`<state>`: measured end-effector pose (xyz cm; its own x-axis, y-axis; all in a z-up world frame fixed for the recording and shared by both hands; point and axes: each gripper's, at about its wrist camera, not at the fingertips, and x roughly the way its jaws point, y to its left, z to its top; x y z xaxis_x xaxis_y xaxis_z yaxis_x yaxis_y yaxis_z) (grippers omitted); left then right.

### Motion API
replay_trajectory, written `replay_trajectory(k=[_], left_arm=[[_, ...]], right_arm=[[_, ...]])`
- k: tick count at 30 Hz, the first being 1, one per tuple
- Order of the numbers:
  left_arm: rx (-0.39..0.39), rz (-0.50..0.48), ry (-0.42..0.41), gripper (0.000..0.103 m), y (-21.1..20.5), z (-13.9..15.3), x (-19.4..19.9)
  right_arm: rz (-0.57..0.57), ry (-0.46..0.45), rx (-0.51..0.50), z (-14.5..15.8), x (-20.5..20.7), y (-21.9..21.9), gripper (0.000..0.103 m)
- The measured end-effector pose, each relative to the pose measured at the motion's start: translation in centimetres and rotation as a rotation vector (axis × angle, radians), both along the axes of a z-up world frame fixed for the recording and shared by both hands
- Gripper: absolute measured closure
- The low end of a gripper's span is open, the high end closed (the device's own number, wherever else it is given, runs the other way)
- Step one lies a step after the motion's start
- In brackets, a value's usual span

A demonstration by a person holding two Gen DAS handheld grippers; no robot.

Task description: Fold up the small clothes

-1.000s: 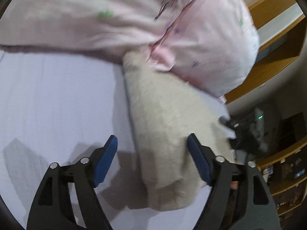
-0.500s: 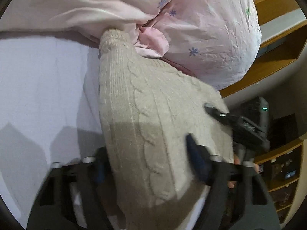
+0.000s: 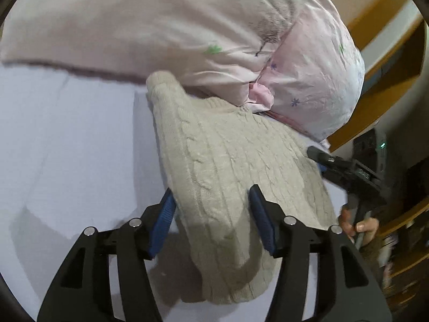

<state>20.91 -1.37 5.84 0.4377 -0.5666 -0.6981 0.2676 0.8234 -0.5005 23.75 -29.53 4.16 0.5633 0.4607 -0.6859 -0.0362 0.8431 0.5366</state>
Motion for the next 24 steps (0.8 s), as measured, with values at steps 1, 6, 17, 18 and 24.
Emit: replay_trajectory(k=[1,6,17,18,24], left_arm=[[0.032,-0.004,-0.008,0.046,-0.8,0.0,0.2],[0.122,-0.008,-0.063,0.044,-2.3,0.1,0.5],[0.273,0.082,-0.163,0.003,1.0,1.4,-13.0],[0.300,0.095,-0.142,0.002,0.4,0.7,-13.5],[0.444,0.167,-0.070,0.002,-2.1,-2.1,-13.2]], right_arm=[[-0.033,-0.014,-0.062,0.4,0.1,0.1,0.091],[-0.161,0.036,-0.080,-1.0,2.0,-1.3,0.082],[-0.204,-0.013,-0.265,2.4,-15.4,3.1,0.002],[-0.181,0.002,-0.270,1.6,-15.8,4.2,0.002],[-0.136,0.047,-0.485,-2.0,-15.9,8.9,0.002]])
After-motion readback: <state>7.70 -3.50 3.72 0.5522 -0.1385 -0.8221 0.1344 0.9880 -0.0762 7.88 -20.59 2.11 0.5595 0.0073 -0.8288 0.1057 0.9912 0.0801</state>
